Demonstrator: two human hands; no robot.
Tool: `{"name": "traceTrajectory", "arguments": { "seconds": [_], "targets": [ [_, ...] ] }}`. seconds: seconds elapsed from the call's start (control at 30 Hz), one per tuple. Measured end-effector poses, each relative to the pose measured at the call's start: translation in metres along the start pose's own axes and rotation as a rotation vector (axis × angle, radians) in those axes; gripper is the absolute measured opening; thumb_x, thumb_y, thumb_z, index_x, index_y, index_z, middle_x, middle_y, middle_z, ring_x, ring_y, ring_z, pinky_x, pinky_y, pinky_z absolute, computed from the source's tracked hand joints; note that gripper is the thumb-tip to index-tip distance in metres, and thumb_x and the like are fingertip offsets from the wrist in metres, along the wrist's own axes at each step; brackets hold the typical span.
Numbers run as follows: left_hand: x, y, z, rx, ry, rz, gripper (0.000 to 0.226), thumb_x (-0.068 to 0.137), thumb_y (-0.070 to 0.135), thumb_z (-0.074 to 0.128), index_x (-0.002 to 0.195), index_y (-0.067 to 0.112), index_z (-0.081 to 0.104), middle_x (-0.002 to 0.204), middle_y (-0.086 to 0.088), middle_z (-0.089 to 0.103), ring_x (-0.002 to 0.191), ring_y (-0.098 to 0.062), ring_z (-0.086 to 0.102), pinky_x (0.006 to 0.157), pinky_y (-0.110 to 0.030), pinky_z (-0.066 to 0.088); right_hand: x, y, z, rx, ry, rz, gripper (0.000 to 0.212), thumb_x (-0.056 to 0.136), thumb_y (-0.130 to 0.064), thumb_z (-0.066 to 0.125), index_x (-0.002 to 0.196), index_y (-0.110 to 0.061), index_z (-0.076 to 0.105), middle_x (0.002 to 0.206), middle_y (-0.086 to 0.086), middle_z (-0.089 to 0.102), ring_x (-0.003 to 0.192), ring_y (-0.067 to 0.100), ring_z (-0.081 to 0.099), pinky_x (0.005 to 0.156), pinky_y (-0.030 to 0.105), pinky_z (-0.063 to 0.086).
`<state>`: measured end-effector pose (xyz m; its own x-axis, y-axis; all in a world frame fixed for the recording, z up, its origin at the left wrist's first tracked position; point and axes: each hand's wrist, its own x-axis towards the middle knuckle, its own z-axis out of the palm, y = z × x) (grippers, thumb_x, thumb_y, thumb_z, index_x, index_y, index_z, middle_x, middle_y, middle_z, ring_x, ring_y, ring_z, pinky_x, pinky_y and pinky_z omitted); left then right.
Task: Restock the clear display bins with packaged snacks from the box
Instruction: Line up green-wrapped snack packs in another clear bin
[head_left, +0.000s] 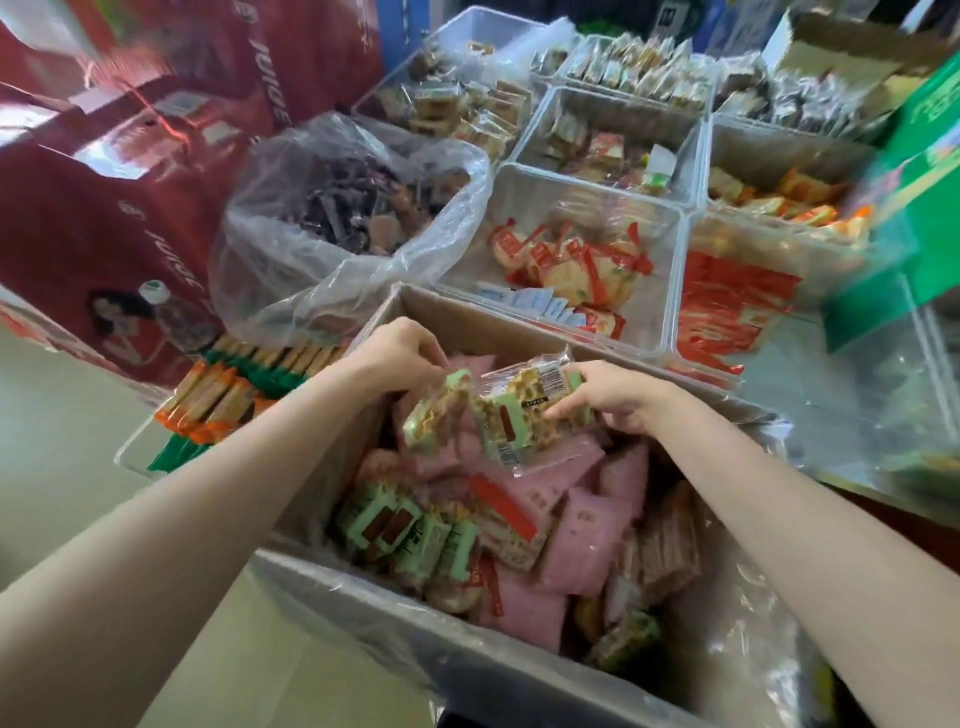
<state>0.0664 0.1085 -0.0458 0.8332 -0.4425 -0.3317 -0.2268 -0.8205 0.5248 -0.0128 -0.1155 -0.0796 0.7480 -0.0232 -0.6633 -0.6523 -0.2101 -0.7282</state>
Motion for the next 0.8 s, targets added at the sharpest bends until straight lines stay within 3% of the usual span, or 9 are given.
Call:
{"name": "traceTrajectory", "arguments": {
  "seconds": [0.13,0.23,0.3,0.33,0.43,0.47,0.6,0.7,0.8],
  "targets": [
    [0.000,0.031,-0.008,-0.373,-0.112,0.085,0.012,0.084,0.005,0.063,0.091,0.012,0.070,0.079,0.004,0.065,0.073,-0.006,0.058,0.076,-0.024,0.049,-0.028,0.002,-0.026,0.251,-0.042,-0.051,0.027,0.080,0.006,0.063,0.104,-0.006,0.063,0.099,0.014,0.069,0.091,0.028,0.067,0.083,0.042,0.053],
    [0.003,0.044,-0.010,-0.928,-0.266,0.103,0.014,0.091,0.006,0.053,0.087,0.014,0.063,0.072,0.005,0.065,0.064,-0.005,0.063,0.060,-0.023,0.052,-0.054,0.003,-0.056,0.542,0.004,-0.144,0.016,0.081,-0.002,0.057,0.088,-0.007,0.071,0.084,0.010,0.072,0.070,0.019,0.068,0.072,0.034,0.057],
    [0.008,0.059,-0.006,-1.231,-0.333,0.134,0.018,0.092,0.009,0.049,0.087,0.013,0.066,0.074,0.000,0.066,0.064,-0.012,0.064,0.057,-0.026,0.054,-0.071,0.008,-0.073,0.685,0.101,-0.201,0.010,0.078,-0.010,0.061,0.082,-0.011,0.069,0.086,0.009,0.068,0.070,0.020,0.065,0.069,0.028,0.057],
    [0.011,0.071,-0.001,-1.307,-0.341,0.138,0.018,0.090,0.009,0.049,0.091,0.011,0.067,0.079,-0.004,0.067,0.068,-0.015,0.064,0.059,-0.028,0.056,-0.078,0.012,-0.082,0.770,0.125,-0.238,0.018,0.071,-0.013,0.067,0.090,-0.010,0.067,0.096,0.011,0.068,0.080,0.024,0.065,0.078,0.031,0.055],
    [0.015,0.118,0.022,-1.323,-0.322,0.110,0.021,0.087,0.007,0.051,0.106,0.002,0.060,0.082,-0.008,0.066,0.068,-0.016,0.063,0.059,-0.026,0.054,-0.098,0.033,-0.106,1.012,0.067,-0.298,0.082,0.050,-0.012,0.080,0.127,-0.008,0.053,0.129,0.020,0.056,0.112,0.037,0.059,0.098,0.051,0.045],
    [0.015,0.136,0.033,-1.324,-0.321,0.103,0.018,0.089,0.005,0.049,0.103,0.002,0.059,0.072,-0.005,0.066,0.058,-0.012,0.062,0.053,-0.022,0.052,-0.107,0.039,-0.114,1.053,0.033,-0.319,0.082,0.054,-0.013,0.078,0.131,-0.011,0.049,0.130,0.020,0.055,0.113,0.038,0.058,0.095,0.053,0.046],
    [0.013,0.211,0.075,-1.343,-0.165,0.076,0.016,0.094,-0.001,0.044,0.085,0.006,0.055,0.053,0.003,0.060,0.037,-0.001,0.050,0.039,-0.012,0.044,-0.141,0.069,-0.167,1.140,0.123,-0.497,0.027,0.087,-0.023,0.056,0.109,-0.008,0.059,0.102,0.015,0.068,0.097,0.033,0.064,0.071,0.038,0.058],
    [0.011,0.278,0.119,-1.328,0.069,0.064,0.009,0.096,0.004,0.047,0.088,0.007,0.049,0.062,-0.002,0.056,0.037,-0.002,0.052,0.035,-0.013,0.041,-0.169,0.099,-0.224,1.158,0.143,-0.574,0.048,0.064,-0.032,0.080,0.106,-0.012,0.066,0.109,0.011,0.067,0.100,0.028,0.062,0.070,0.034,0.054],
    [0.018,0.353,0.178,-0.982,0.339,0.142,0.008,0.096,0.009,0.047,0.090,0.014,0.050,0.078,0.000,0.055,0.068,-0.014,0.058,0.055,-0.026,0.048,-0.200,0.141,-0.279,1.127,0.135,-0.552,0.056,0.058,-0.038,0.080,0.105,-0.010,0.071,0.114,0.014,0.067,0.102,0.037,0.063,0.088,0.051,0.050]
  ]
}}
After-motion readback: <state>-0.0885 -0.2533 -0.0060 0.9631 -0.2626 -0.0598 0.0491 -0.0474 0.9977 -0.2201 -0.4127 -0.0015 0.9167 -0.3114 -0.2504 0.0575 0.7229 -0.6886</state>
